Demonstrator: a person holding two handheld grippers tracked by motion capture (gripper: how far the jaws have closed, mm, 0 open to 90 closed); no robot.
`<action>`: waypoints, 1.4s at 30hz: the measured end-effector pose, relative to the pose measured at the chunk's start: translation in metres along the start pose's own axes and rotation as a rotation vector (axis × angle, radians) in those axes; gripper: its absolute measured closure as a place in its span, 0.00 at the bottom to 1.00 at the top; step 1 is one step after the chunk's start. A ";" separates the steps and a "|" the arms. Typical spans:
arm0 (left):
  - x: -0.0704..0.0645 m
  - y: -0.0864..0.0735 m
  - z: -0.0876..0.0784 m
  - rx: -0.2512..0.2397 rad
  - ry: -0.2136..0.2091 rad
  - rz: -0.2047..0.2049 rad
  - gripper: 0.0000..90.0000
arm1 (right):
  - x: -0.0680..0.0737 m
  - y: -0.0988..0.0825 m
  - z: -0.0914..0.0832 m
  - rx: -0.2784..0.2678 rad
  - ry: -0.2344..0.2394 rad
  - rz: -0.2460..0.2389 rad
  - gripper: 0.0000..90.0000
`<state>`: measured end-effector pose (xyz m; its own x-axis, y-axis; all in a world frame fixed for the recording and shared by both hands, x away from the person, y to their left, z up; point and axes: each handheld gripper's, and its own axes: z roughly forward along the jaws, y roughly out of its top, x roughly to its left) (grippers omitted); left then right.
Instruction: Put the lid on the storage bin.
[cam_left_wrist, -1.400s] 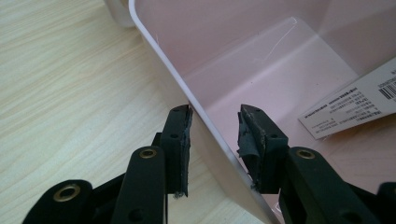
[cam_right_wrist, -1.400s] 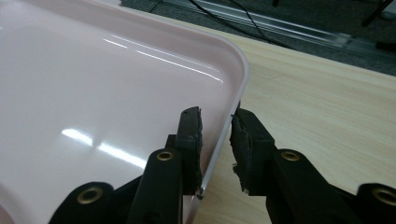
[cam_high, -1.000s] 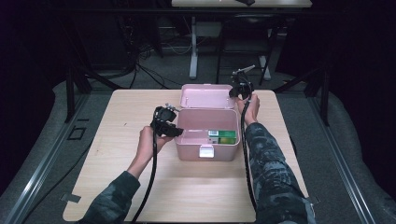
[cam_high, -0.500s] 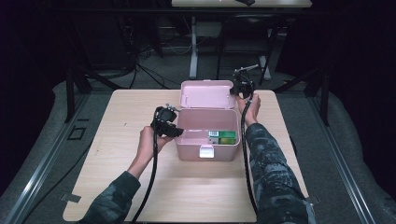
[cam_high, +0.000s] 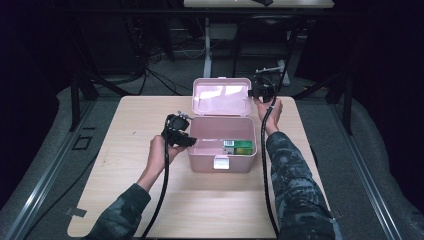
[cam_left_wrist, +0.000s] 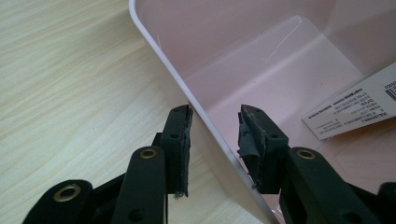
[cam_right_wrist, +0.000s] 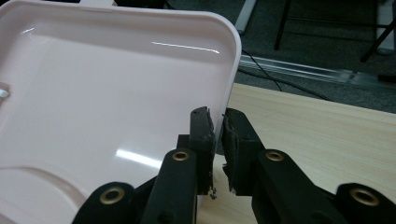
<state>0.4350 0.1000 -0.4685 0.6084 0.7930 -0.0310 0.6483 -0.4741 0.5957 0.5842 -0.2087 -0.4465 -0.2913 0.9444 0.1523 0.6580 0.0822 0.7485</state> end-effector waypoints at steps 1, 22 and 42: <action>0.000 0.000 0.000 0.000 0.002 0.001 0.71 | 0.000 0.000 -0.002 -0.007 0.004 0.004 0.92; -0.002 0.000 0.001 0.000 0.008 0.006 0.71 | 0.005 0.000 -0.037 -0.103 0.039 -0.034 0.95; -0.004 -0.001 0.004 0.010 0.023 0.015 0.72 | 0.016 -0.007 -0.069 -0.167 0.044 -0.126 0.95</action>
<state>0.4341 0.0960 -0.4718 0.6077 0.7942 -0.0035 0.6437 -0.4899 0.5880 0.5271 -0.2165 -0.4044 -0.3964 0.9149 0.0761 0.4916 0.1416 0.8592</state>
